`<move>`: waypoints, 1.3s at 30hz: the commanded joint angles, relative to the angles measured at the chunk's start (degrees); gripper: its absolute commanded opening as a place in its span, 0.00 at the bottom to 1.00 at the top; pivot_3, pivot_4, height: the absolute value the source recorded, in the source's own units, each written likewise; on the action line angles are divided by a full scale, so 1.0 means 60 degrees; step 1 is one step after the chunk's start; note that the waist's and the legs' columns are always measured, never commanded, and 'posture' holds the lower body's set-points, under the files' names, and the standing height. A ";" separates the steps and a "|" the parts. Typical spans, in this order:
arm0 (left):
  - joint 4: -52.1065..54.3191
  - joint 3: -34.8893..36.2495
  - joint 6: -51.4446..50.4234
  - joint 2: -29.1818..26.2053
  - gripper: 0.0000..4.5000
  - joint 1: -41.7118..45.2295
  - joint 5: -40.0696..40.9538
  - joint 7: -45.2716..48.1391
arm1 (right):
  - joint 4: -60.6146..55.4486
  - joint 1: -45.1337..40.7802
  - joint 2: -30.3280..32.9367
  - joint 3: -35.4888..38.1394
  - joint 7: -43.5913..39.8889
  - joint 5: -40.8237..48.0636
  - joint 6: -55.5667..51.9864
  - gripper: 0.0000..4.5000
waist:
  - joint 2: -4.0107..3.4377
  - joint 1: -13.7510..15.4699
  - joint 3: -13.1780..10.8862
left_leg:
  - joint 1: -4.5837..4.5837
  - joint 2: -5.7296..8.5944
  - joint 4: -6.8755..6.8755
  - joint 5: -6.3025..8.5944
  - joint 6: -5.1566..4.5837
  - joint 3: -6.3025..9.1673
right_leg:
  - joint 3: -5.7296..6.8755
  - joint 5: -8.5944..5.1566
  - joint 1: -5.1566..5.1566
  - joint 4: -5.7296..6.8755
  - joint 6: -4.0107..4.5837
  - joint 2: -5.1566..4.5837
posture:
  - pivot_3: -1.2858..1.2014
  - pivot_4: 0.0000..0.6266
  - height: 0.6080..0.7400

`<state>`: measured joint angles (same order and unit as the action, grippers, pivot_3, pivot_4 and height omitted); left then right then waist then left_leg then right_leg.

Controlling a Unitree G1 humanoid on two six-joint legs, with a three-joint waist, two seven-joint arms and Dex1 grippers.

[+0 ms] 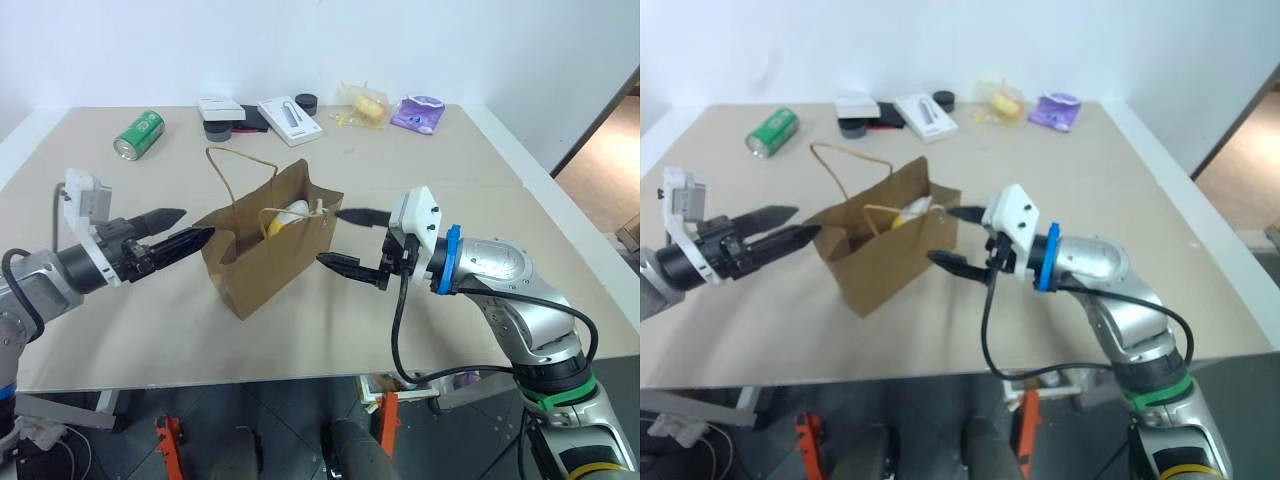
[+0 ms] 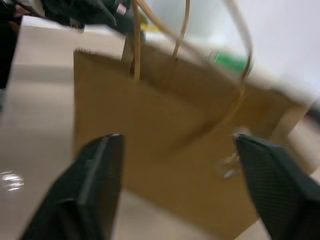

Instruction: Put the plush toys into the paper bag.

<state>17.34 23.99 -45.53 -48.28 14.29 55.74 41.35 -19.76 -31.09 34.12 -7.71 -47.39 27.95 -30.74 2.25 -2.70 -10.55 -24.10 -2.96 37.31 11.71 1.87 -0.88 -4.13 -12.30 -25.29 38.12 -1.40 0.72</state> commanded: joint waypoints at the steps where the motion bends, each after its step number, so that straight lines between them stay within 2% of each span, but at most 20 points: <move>1: -0.0025 -0.0410 0.1441 -0.0261 1.00 -0.0489 -0.1305 0.1275 | -0.0682 -0.0106 -0.0274 0.0038 0.0321 0.0572 -0.0972 0.52 | -0.0002 -0.0001 -0.0001 | 0.0000 0.0000 -0.0002 0.0000 0.0000 -0.0004 | -0.0002 0.0000 -0.0002 0.0000 0.0000 -0.0001 | 0.52 0.24 1.00; 5: -0.0064 -0.0724 0.1931 -0.0287 1.00 -0.0846 -0.1848 0.1967 | -0.0666 -0.0417 -0.0751 -0.0486 0.0603 0.0471 -0.1658 0.14 | -0.0002 -0.0008 -0.0002 | -0.0006 -0.0009 -0.0010 0.0001 -0.0001 -0.0010 | -0.0002 -0.0002 -0.0014 -0.0001 0.0002 0.0002 | 0.52 0.24 1.00; 7: -0.0091 -0.0853 0.2003 -0.0256 1.00 -0.0881 -0.2008 0.2156 | -0.0543 -0.0635 -0.1081 -0.0768 0.0688 0.0423 -0.1879 0.02 | -0.0002 -0.0007 -0.0002 | -0.0008 -0.0011 -0.0013 0.0001 -0.0001 -0.0010 | 0.0000 -0.0002 -0.0016 -0.0001 0.0002 0.0003 | 0.52 0.24 1.00; 18: -0.0299 -0.1528 0.2272 0.0051 1.00 -0.0609 -0.2581 0.2568 | 0.0429 -0.1343 -0.2683 -0.1722 0.1209 -0.0228 -0.2141 0.02 | -0.0002 -0.0007 -0.0001 | -0.0013 -0.0015 -0.0016 0.0001 -0.0002 -0.0008 | 0.0005 -0.0004 -0.0017 -0.0001 -0.0001 0.0005 | 0.52 0.24 1.00; 27: -0.0490 -0.1811 0.2281 -0.0033 1.00 -0.0342 -0.2669 0.3040 | 0.1622 -0.1876 -0.3659 -0.1555 0.1774 -0.0880 -0.1827 0.02 | -0.0003 -0.0007 -0.0002 | -0.0015 -0.0016 -0.0020 0.0002 -0.0002 -0.0007 | 0.0009 -0.0004 -0.0019 0.0000 -0.0003 0.0005 | 0.52 0.24 1.00; 34: -0.0638 -0.1819 0.2185 -0.0172 1.00 -0.0025 -0.2767 0.3229 | 0.1937 -0.2071 -0.4043 -0.1497 0.1965 -0.1095 -0.1684 0.02 | -0.0002 -0.0008 -0.0001 | -0.0015 -0.0019 -0.0036 0.0001 -0.0002 0.0001 | 0.0016 -0.0005 -0.0022 0.0000 -0.0003 0.0008 | 0.52 0.24 1.00; 39: -0.0841 -0.2258 0.2498 0.0263 1.00 0.0276 -0.3418 0.2624 | 0.1782 -0.2014 -0.4130 -0.1491 0.1950 -0.1106 -0.1728 0.02 | -0.0003 -0.0007 -0.0001 | -0.0014 -0.0018 -0.0039 0.0002 -0.0002 0.0002 | 0.0015 0.0005 -0.0022 0.0000 -0.0020 0.0010 | 0.52 0.24 1.00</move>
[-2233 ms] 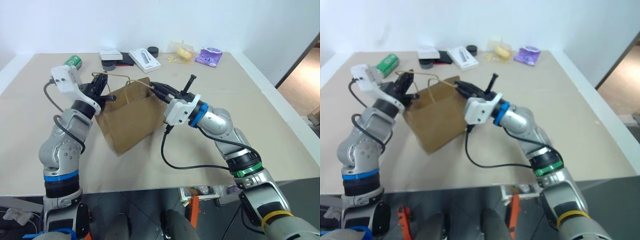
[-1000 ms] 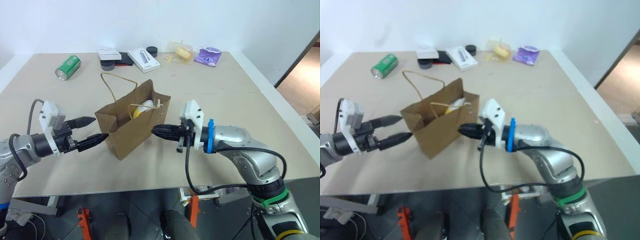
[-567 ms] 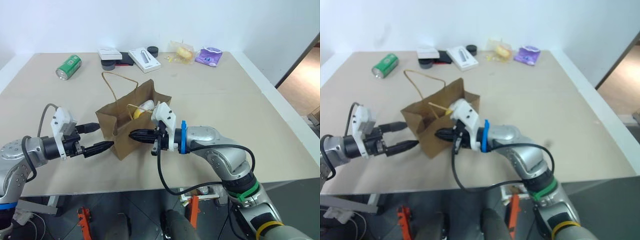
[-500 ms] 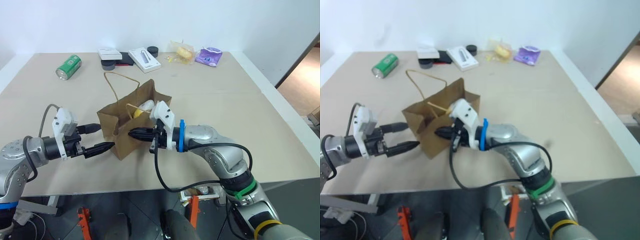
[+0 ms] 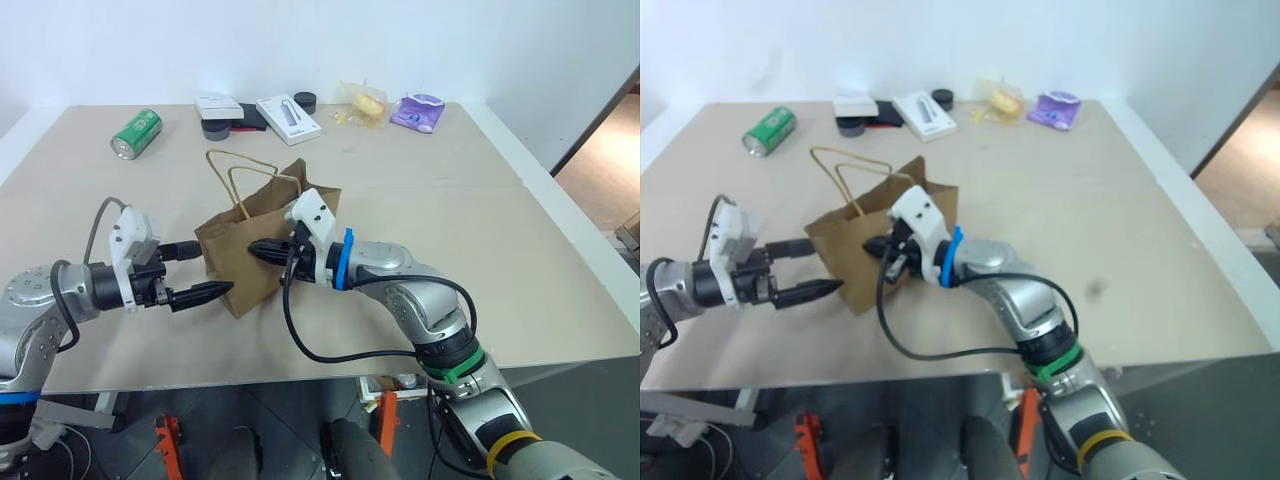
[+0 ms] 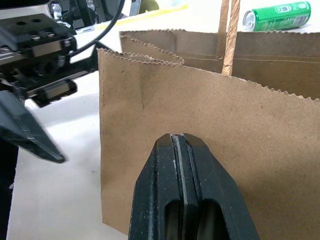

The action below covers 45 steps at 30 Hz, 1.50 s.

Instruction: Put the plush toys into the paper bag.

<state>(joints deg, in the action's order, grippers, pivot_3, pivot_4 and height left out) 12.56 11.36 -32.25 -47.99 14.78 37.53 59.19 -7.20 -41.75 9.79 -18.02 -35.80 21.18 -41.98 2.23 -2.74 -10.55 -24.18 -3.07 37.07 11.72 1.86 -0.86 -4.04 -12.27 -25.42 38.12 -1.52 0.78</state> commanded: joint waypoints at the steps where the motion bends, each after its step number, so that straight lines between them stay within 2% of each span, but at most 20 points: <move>1: -0.0104 -0.0249 0.0340 0.0330 1.00 0.0224 -0.0517 -0.0476 | -0.0350 -0.0230 -0.0080 0.0240 0.0011 0.0027 0.0130 0.02 | 0.0000 0.0001 0.0000 | 0.0000 0.0000 0.0000 0.0000 0.0000 0.0000 | 0.0000 0.0002 0.0000 0.0000 -0.0003 0.0000 | 0.52 0.24 1.00; 6: -0.0283 -0.0662 0.0430 0.1063 1.00 0.0239 -0.1056 -0.1177 | -0.0582 -0.0174 -0.0047 0.0300 -0.0009 0.0087 0.0032 0.02 | 0.0001 0.0001 0.0000 | 0.0000 0.0000 -0.0004 0.0000 0.0000 0.0001 | 0.0001 0.0011 0.0000 0.0000 -0.0020 0.0000 | 0.52 0.24 1.00; 10: -0.0302 -0.0575 0.0349 0.1828 1.00 0.0457 -0.0930 -0.1766 | -0.0785 -0.0126 0.0002 0.0337 -0.0006 0.0134 -0.0106 0.02 | 0.0001 0.0002 0.0000 | 0.0000 -0.0001 -0.0008 0.0000 0.0000 0.0007 | 0.0004 0.0013 0.0000 0.0000 -0.0022 0.0002 | 0.52 0.24 1.00; 14: -0.0265 -0.0364 0.0256 0.2205 1.00 0.0604 -0.0671 -0.2006 | -0.0925 -0.0107 0.0084 0.0366 -0.0033 0.0159 -0.0211 0.02 | 0.0003 -0.0003 0.0001 | 0.0000 0.0000 -0.0010 0.0000 0.0000 0.0015 | 0.0008 0.0014 0.0002 0.0000 -0.0024 0.0004 | 0.52 0.24 1.00; 15: -0.0245 -0.0307 0.0220 0.2258 0.88 0.0612 -0.0586 -0.2031 | -0.0963 -0.0100 0.0112 0.0383 -0.0044 0.0172 -0.0242 0.00 | 0.0002 -0.0004 0.0001 | 0.0000 0.0000 -0.0010 0.0000 0.0000 0.0015 | 0.0008 0.0015 0.0001 0.0001 -0.0025 0.0005 | 0.52 0.24 1.00; 16: -0.0231 -0.0269 0.0190 0.2291 0.83 0.0616 -0.0523 -0.2050 | -0.0990 -0.0095 0.0133 0.0393 -0.0048 0.0186 -0.0263 0.00 | 0.0002 -0.0004 0.0001 | 0.0000 0.0000 -0.0010 0.0000 0.0000 0.0015 | 0.0008 0.0015 0.0002 0.0000 -0.0025 0.0005 | 0.52 0.24 1.00; 18: -0.0227 -0.0225 0.0186 0.2308 0.58 0.0623 -0.0450 -0.2047 | -0.1025 -0.0089 0.0186 0.0401 -0.0055 0.0211 -0.0292 0.00 | 0.0003 -0.0003 0.0001 | 0.0000 0.0000 -0.0013 0.0000 0.0000 0.0018 | 0.0009 0.0015 0.0002 0.0001 -0.0025 0.0005 | 0.52 0.24 1.00; 23: -0.0296 -0.0178 0.0266 0.2313 0.07 0.0669 -0.0388 -0.2058 | -0.1300 -0.0002 0.0469 0.0781 -0.0198 0.0558 -0.0488 0.00 | 0.0002 0.0001 0.0001 | 0.0000 0.0001 -0.0014 0.0000 0.0000 0.0022 | 0.0011 0.0015 0.0002 0.0001 -0.0026 0.0005 | 0.52 0.24 1.00; 24: -0.0308 -0.0171 0.0290 0.2315 0.02 0.0678 -0.0400 -0.2067 | -0.1481 0.0061 0.0624 0.0993 -0.0353 0.0785 -0.0555 0.00 | 0.0003 0.0001 0.0001 | 0.0000 0.0002 -0.0014 0.0000 0.0000 0.0021 | 0.0011 0.0015 0.0003 0.0000 -0.0026 0.0004 | 0.52 0.24 1.00; 27: -0.0330 -0.0209 0.0333 0.2254 0.02 0.0714 -0.0449 -0.1992 | -0.2120 0.0256 0.1505 0.1989 -0.1217 0.2056 -0.1201 0.00 | 0.0003 0.0024 0.0001 | -0.0003 0.0011 -0.0012 0.0000 0.0000 0.0024 | 0.0011 0.0011 0.0007 0.0000 -0.0032 -0.0004 | 0.52 0.24 1.00; 28: -0.0341 -0.0232 0.0146 0.2129 0.02 0.0750 -0.0325 -0.1805 | -0.2082 0.0145 0.1988 0.2756 -0.1529 0.2723 -0.1606 0.00 | 0.0003 0.0031 0.0000 | -0.0004 0.0014 -0.0013 0.0000 0.0000 0.0025 | 0.0011 0.0010 0.0007 0.0000 -0.0034 -0.0006 | 0.52 0.24 1.00; 29: -0.0337 -0.0257 -0.0112 0.1987 0.00 0.0790 -0.0148 -0.1581 | -0.1919 -0.0001 0.2475 0.3416 -0.1833 0.3273 -0.1903 0.15 | 0.0004 0.0037 -0.0001 | -0.0005 0.0016 -0.0010 0.0000 0.0000 0.0026 | 0.0012 0.0008 0.0010 -0.0001 -0.0036 -0.0009 | 0.52 0.24 1.00; 32: -0.0356 -0.0311 -0.0204 0.1793 0.00 0.0935 0.0156 -0.0896 | -0.1232 -0.0339 0.4065 0.4418 -0.3097 0.4113 -0.2182 0.40 | -0.0002 0.0026 -0.0005 | -0.0011 0.0029 -0.0003 0.0000 0.0000 0.0020 | 0.0008 0.0004 0.0012 -0.0008 -0.0036 -0.0017 | 0.52 0.24 1.00; 33: -0.0391 -0.0367 -0.0153 0.1742 0.00 0.1004 0.0210 -0.0639 | -0.0940 -0.0439 0.4552 0.4551 -0.3550 0.4212 -0.2169 0.55 | -0.0002 0.0024 -0.0005 | 0.0000 0.0028 -0.0005 0.0002 -0.0004 0.0018 | 0.0005 0.0001 0.0017 -0.0009 -0.0033 -0.0015 | 0.52 0.24 1.00; 34: -0.0505 -0.0490 -0.0089 0.1637 0.00 0.1123 0.0211 -0.0258 | -0.0442 -0.0600 0.5262 0.4654 -0.4328 0.4201 -0.2089 0.60 | -0.0005 0.0021 -0.0007 | 0.0001 0.0027 -0.0005 0.0003 -0.0005 0.0019 | 0.0006 0.0001 0.0017 -0.0008 -0.0033 -0.0014 | 0.52 0.24 1.00; 36: -0.0842 -0.0756 -0.0012 0.1462 0.00 0.1421 0.0074 0.0379 | 0.0508 -0.0957 0.6268 0.4662 -0.5437 0.4106 -0.1871 0.80 | -0.0009 0.0020 -0.0010 | 0.0007 0.0027 -0.0019 -0.0001 -0.0012 0.0022 | 0.0009 -0.0001 0.0015 -0.0008 -0.0026 -0.0007 | 0.52 0.24 1.00; 38: -0.1213 -0.0948 0.0014 0.1361 0.00 0.1777 0.0029 0.0939 | 0.1319 -0.1344 0.6827 0.4427 -0.6085 0.3897 -0.1610 1.00 | -0.0012 -0.0013 -0.0011 | 0.0017 0.0027 -0.0027 -0.0003 -0.0015 0.0018 | 0.0006 -0.0014 0.0014 -0.0007 -0.0001 -0.0007 | 0.52 0.24 1.00; 43: -0.1806 -0.1036 -0.0176 0.1447 0.00 0.2693 0.0221 0.1507 | 0.2158 -0.1617 0.7410 0.3708 -0.7001 0.3059 -0.0792 1.00 | -0.0012 -0.0039 -0.0011 | 0.0039 0.0016 -0.0059 -0.0005 -0.0022 0.0012 | -0.0002 -0.0002 0.0012 -0.0005 -0.0015 0.0009 | 0.52 0.24 1.00; 45: -0.1874 -0.1266 -0.0198 0.1386 0.00 0.2693 0.0137 0.1827 | 0.2023 -0.1535 0.7454 0.3699 -0.7196 0.3152 -0.0899 1.00 | -0.0020 -0.0037 -0.0013 | 0.0037 0.0017 -0.0067 -0.0003 -0.0024 0.0010 | -0.0005 -0.0004 0.0008 -0.0005 -0.0018 0.0008 | 0.52 0.24 1.00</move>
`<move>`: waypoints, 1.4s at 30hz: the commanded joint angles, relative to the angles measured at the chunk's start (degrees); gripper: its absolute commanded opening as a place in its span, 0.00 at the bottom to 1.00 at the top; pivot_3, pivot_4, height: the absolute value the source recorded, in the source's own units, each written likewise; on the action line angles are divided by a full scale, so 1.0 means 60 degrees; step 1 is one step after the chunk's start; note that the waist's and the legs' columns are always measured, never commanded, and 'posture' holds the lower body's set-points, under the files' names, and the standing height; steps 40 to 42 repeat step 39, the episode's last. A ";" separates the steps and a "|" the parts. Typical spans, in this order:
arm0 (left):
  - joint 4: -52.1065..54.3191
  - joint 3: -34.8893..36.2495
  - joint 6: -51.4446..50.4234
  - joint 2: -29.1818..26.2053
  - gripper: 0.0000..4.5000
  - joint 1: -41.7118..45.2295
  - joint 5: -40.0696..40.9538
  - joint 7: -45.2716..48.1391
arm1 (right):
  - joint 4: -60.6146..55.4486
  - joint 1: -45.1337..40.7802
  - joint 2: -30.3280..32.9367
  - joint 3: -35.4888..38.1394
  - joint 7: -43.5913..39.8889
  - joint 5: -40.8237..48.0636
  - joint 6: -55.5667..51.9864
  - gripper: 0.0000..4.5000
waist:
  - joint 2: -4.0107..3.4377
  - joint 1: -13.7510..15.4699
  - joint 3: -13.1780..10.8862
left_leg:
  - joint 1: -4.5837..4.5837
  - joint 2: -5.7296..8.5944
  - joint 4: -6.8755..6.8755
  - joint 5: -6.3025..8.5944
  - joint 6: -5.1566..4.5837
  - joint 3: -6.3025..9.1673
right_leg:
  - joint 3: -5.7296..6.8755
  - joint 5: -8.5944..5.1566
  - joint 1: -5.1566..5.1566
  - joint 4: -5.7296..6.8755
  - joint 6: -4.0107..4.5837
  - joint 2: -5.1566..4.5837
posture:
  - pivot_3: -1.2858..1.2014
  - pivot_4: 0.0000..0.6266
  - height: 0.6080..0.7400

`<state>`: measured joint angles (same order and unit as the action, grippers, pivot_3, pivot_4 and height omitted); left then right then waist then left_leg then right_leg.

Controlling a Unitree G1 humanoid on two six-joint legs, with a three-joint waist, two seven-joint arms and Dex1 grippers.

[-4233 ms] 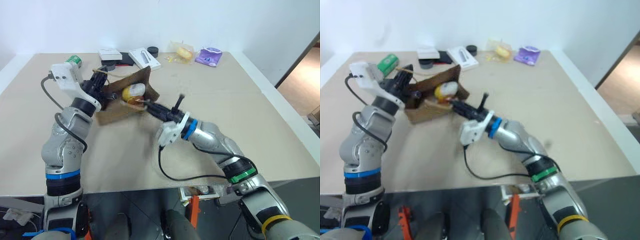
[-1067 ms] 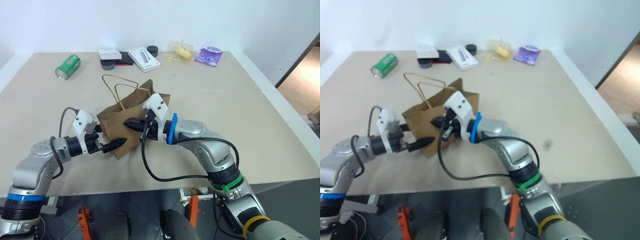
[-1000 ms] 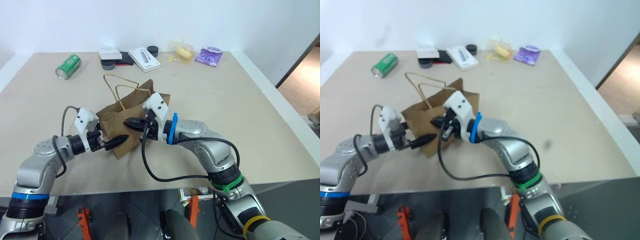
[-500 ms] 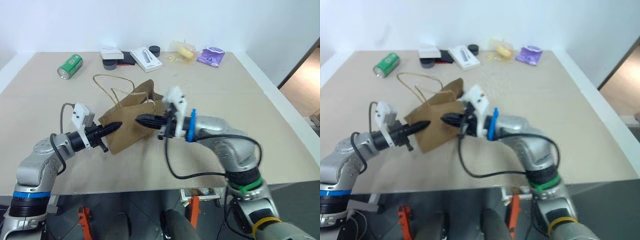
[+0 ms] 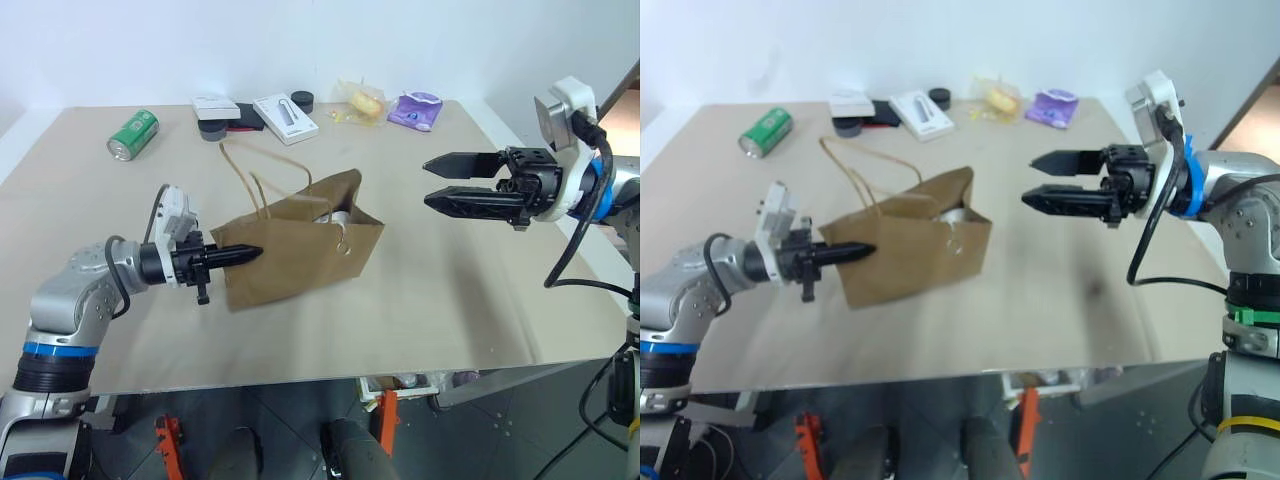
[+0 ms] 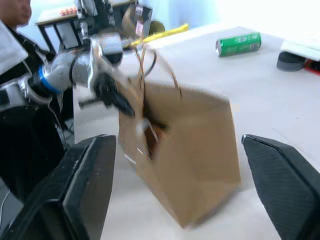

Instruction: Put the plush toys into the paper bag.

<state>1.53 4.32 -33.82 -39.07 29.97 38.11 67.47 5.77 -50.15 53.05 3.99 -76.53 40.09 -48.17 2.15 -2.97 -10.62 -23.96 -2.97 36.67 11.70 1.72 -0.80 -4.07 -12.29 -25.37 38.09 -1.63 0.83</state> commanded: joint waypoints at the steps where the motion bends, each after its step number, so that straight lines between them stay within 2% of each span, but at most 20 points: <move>1: -0.0030 -0.0283 0.0046 -0.0137 0.00 0.0064 -0.0042 0.0649 | -0.0220 -0.0096 0.0248 0.0040 -0.0490 0.0060 0.0064 1.00 | -0.0008 0.0002 -0.0001 | -0.0002 0.0000 -0.0005 0.0000 0.0000 -0.0001 | -0.0001 -0.0004 -0.0003 0.0000 -0.0005 -0.0001 | 0.52 0.24 1.00; 7: 0.0003 -0.0652 0.0140 -0.0141 0.00 -0.0338 -0.0286 0.1012 | -0.0478 -0.0079 0.0221 0.0100 -0.0655 0.0201 -0.0135 1.00 | -0.0009 0.0033 -0.0002 | -0.0020 0.0007 -0.0002 0.0020 -0.0031 -0.0001 | 0.0002 -0.0027 -0.0009 0.0000 -0.0023 -0.0013 | 0.52 0.24 1.00; 10: -0.0073 -0.0571 0.0295 -0.0175 0.17 -0.0384 -0.0384 0.1040 | -0.0560 -0.0106 0.0191 0.0131 -0.0642 0.0247 -0.0191 1.00 | -0.0009 0.0045 -0.0002 | -0.0021 0.0009 0.0000 0.0020 -0.0031 0.0004 | 0.0007 -0.0027 -0.0008 0.0000 -0.0022 -0.0015 | 0.52 0.24 1.00; 12: -0.0013 -0.0417 0.0299 -0.0216 0.37 -0.0354 -0.0333 0.1017 | -0.0593 -0.0119 0.0172 0.0136 -0.0624 0.0265 -0.0209 1.00 | -0.0009 0.0045 -0.0002 | -0.0021 0.0009 0.0005 0.0020 -0.0031 0.0002 | 0.0006 -0.0027 -0.0007 0.0000 -0.0022 -0.0015 | 0.52 0.24 1.00; 14: 0.0264 -0.0125 0.0083 -0.0317 0.62 -0.0355 -0.0104 0.0861 | -0.0575 -0.0123 0.0157 0.0160 -0.0609 0.0272 -0.0215 1.00 | -0.0009 0.0042 -0.0002 | -0.0021 0.0009 0.0010 0.0019 -0.0031 0.0000 | 0.0004 -0.0025 -0.0007 0.0000 -0.0020 -0.0015 | 0.52 0.24 1.00; 17: 0.0967 0.0411 -0.0536 -0.0476 0.92 -0.0522 0.0466 0.0448 | -0.0529 -0.0055 0.0148 0.0282 -0.0496 0.0304 -0.0224 1.00 | -0.0009 0.0035 -0.0002 | -0.0020 0.0008 0.0011 0.0019 -0.0031 0.0001 | 0.0005 -0.0024 -0.0007 0.0001 -0.0019 -0.0014 | 0.52 0.24 1.00; 18: 0.1225 0.0623 -0.0716 -0.0527 0.99 -0.0643 0.0662 0.0280 | -0.0518 -0.0009 0.0153 0.0338 -0.0451 0.0331 -0.0237 1.00 | -0.0009 0.0037 -0.0002 | -0.0020 0.0006 0.0010 0.0020 -0.0031 0.0001 | 0.0005 -0.0024 -0.0008 0.0001 -0.0019 -0.0014 | 0.52 0.24 1.00; 23: 0.2668 0.2521 -0.1963 -0.0981 0.99 -0.1686 0.2106 -0.1039 | -0.0541 0.0380 0.0213 0.0900 0.0167 0.0454 -0.0436 1.00 | -0.0009 0.0036 -0.0002 | -0.0020 0.0006 0.0005 0.0028 -0.0045 0.0001 | 0.0005 -0.0033 -0.0007 0.0002 -0.0026 -0.0017 | 0.52 0.24 1.00; 26: 0.2638 0.3597 -0.2300 -0.1264 0.99 -0.2230 0.2117 -0.2061 | -0.0237 0.0696 0.0209 0.1087 0.0960 -0.0037 -0.0201 1.00 | -0.0008 0.0040 -0.0002 | -0.0019 0.0005 0.0007 0.0028 -0.0046 0.0006 | 0.0010 -0.0033 -0.0006 0.0002 -0.0025 -0.0017 | 0.52 0.24 1.00; 28: 0.2225 0.4027 -0.1999 -0.1334 0.99 -0.2432 0.1607 -0.2719 | 0.0269 0.0792 0.0084 0.0977 0.1805 -0.0725 0.0142 1.00 | -0.0009 0.0040 -0.0002 | -0.0008 0.0008 0.0012 0.0028 -0.0045 0.0004 | 0.0010 -0.0030 0.0003 0.0003 -0.0020 -0.0017 | 0.52 0.24 1.00; 30: 0.1615 0.4239 -0.1185 -0.1411 0.99 -0.2482 0.0653 -0.3331 | 0.0701 0.0973 -0.0042 0.0847 0.2210 -0.1175 0.0479 1.00 | -0.0008 0.0039 -0.0002 | 0.0001 0.0012 0.0015 0.0026 -0.0044 -0.0005 | 0.0002 -0.0027 0.0008 0.0003 -0.0014 -0.0022 | 0.52 0.24 1.00; 33: 0.0797 0.4311 -0.0496 -0.1810 0.99 -0.2558 -0.0119 -0.3401 | 0.1041 0.1027 -0.0256 0.0610 0.2399 -0.1529 0.0757 1.00 | -0.0005 0.0030 -0.0001 | 0.0008 0.0016 0.0021 0.0018 -0.0042 -0.0015 | -0.0005 -0.0027 0.0011 0.0003 0.0022 -0.0020 | 0.52 0.24 1.00; 37: -0.0004 0.4264 0.0037 -0.2092 0.99 -0.2468 -0.0376 -0.3048 | 0.1350 0.0914 -0.0518 0.0420 0.2439 -0.1844 0.1053 1.00 | -0.0009 0.0032 -0.0003 | 0.0014 0.0007 0.0016 0.0017 -0.0042 -0.0042 | -0.0020 -0.0006 0.0002 0.0004 0.0003 -0.0020 | 0.52 0.24 1.00; 42: -0.0179 0.4110 0.0277 -0.2193 0.99 -0.2428 -0.0489 -0.2794 | 0.1363 0.0900 -0.0622 0.0392 0.2362 -0.1866 0.1095 1.00 | -0.0008 0.0035 -0.0003 | 0.0012 0.0005 0.0011 0.0017 -0.0042 -0.0044 | -0.0019 -0.0009 0.0001 0.0004 -0.0002 -0.0020 | 0.52 0.24 1.00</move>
